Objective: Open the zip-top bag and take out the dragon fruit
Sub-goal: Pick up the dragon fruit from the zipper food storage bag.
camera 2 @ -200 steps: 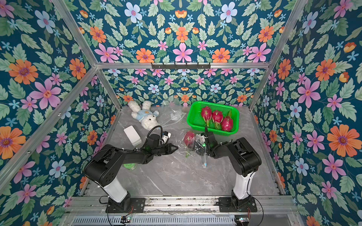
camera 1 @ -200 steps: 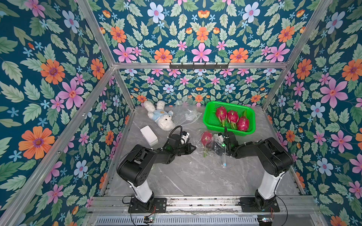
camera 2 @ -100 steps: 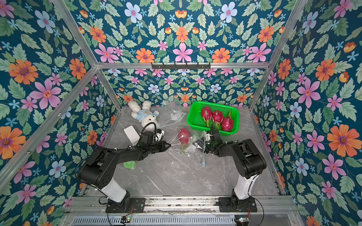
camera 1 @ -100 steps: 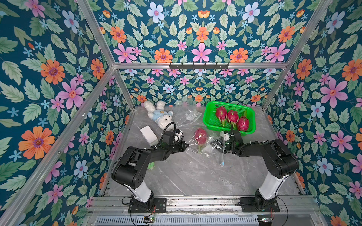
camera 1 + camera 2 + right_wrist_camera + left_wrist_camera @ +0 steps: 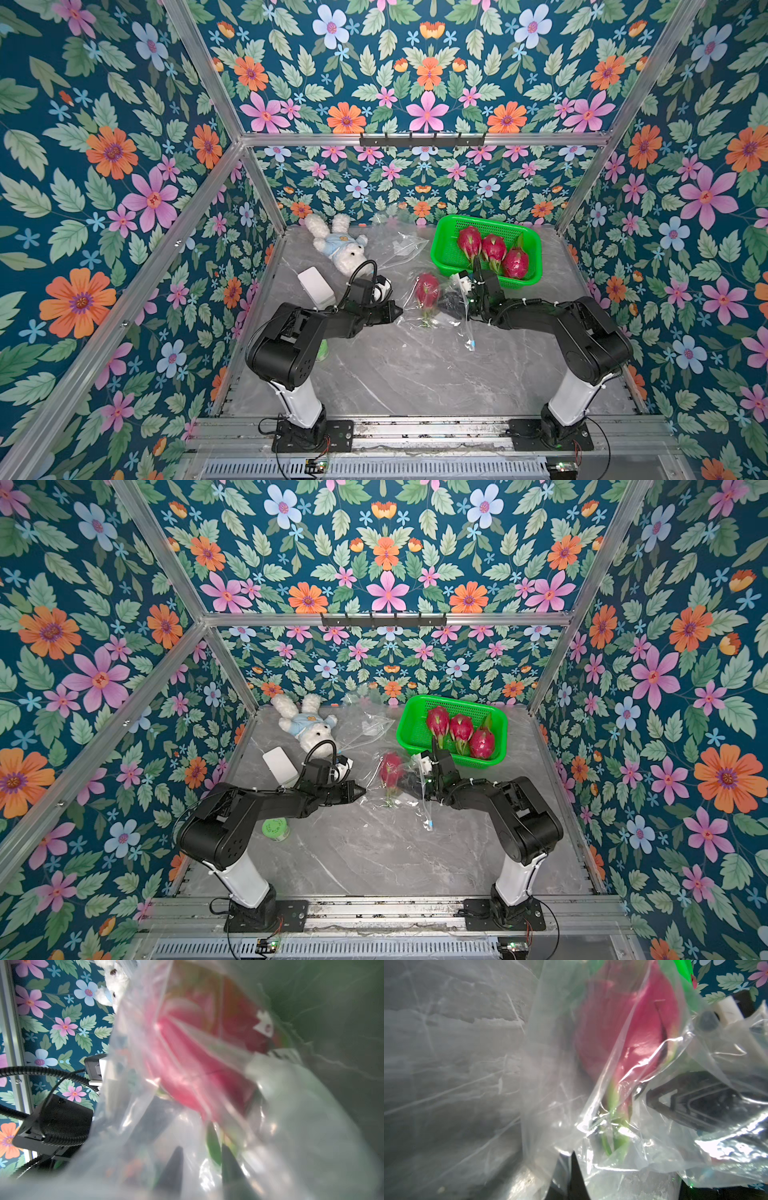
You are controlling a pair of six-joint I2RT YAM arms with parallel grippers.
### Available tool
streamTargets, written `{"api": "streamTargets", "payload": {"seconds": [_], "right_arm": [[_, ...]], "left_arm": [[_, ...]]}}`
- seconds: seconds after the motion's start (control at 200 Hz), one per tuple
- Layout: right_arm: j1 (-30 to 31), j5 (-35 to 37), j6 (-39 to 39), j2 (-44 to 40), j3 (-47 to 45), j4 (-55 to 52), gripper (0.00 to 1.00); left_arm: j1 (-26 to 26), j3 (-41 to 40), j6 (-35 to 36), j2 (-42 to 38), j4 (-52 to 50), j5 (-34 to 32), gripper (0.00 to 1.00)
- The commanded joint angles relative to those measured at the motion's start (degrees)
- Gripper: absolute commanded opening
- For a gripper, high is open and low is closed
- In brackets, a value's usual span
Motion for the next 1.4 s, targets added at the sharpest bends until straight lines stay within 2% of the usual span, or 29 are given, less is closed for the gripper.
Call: {"api": "streamTargets", "payload": {"seconds": [0.0,0.095,0.335,0.45,0.555,0.91,1.1,1.395], "right_arm": [[0.4,2.2,-1.0,2.3,2.0,0.2,0.38],[1.4,4.6,-3.2,3.4,3.9,-3.4,0.44],[4.8,17.4,-11.1,3.3,9.3,-19.3,0.54],[5.1,19.8,-12.0,3.4,9.8,-21.1,0.56],[6.0,22.4,-14.0,3.9,11.5,-23.7,0.62],[8.3,22.0,-17.1,7.6,17.9,-24.7,0.67],[9.2,21.7,-17.0,7.8,18.5,-24.2,0.71],[9.3,25.4,-18.0,12.3,22.7,-27.9,0.67]], "left_arm": [[-0.4,1.2,-0.2,1.1,1.7,1.7,0.0],[-0.5,1.3,-0.4,1.4,1.9,2.0,0.0],[-0.5,0.6,-0.7,0.8,2.6,2.4,0.0],[-0.5,0.4,-1.5,1.1,3.5,2.9,0.0],[-0.5,0.4,-1.8,1.2,4.0,3.3,0.0],[-0.6,-0.2,-2.7,1.5,5.5,3.9,0.0],[-0.5,-0.1,-3.5,2.5,6.9,4.2,0.0],[-0.6,-0.2,-4.9,3.4,8.9,5.4,0.0]]}}
